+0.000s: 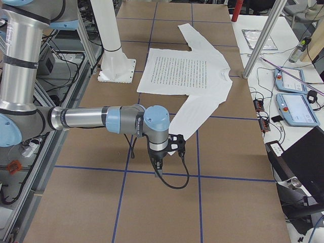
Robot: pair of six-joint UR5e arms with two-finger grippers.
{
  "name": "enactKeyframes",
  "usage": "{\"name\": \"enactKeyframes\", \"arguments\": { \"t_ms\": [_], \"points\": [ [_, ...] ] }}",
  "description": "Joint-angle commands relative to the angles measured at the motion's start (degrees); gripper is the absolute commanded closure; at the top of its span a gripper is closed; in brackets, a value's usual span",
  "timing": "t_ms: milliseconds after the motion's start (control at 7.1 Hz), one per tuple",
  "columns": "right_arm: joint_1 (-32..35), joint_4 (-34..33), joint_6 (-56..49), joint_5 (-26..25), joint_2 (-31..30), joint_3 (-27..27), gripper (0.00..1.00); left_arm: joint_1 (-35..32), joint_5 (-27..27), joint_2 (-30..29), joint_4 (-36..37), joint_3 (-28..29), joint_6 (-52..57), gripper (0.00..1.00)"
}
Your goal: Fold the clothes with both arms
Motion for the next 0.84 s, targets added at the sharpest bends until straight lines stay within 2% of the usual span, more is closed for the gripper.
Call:
{"name": "enactKeyframes", "arguments": {
  "t_ms": [0, 141, 282, 422, 563, 704],
  "points": [
    [0.0, 6.2, 1.5, 3.9, 3.6, -0.1, 0.0, 0.0, 0.1, -0.9, -5.5, 0.6, -0.2, 0.0],
    [0.0, 6.7, 4.9, 8.5, 2.3, -0.4, 0.0, 0.0, -0.2, -0.9, -5.4, 0.7, -0.2, 0.0],
    [-1.3, 13.3, 6.5, 8.9, 0.8, -0.5, 0.0, 0.0, -0.2, -0.8, -5.3, 0.7, -0.2, 0.0],
    [-3.9, 17.1, 16.6, 8.8, -0.3, -1.1, 0.0, -0.1, -0.2, -0.6, -5.2, 0.7, -0.1, 0.0],
    [-8.2, 25.4, 27.7, 7.0, -2.5, -1.2, 0.0, 0.0, -0.2, -0.4, -5.2, 0.8, -0.1, 0.0],
    [-13.8, 36.8, 42.4, 2.3, -5.0, -1.3, 0.0, -0.1, -0.2, -0.2, -5.2, 0.8, -0.1, 0.0]
  ]
}}
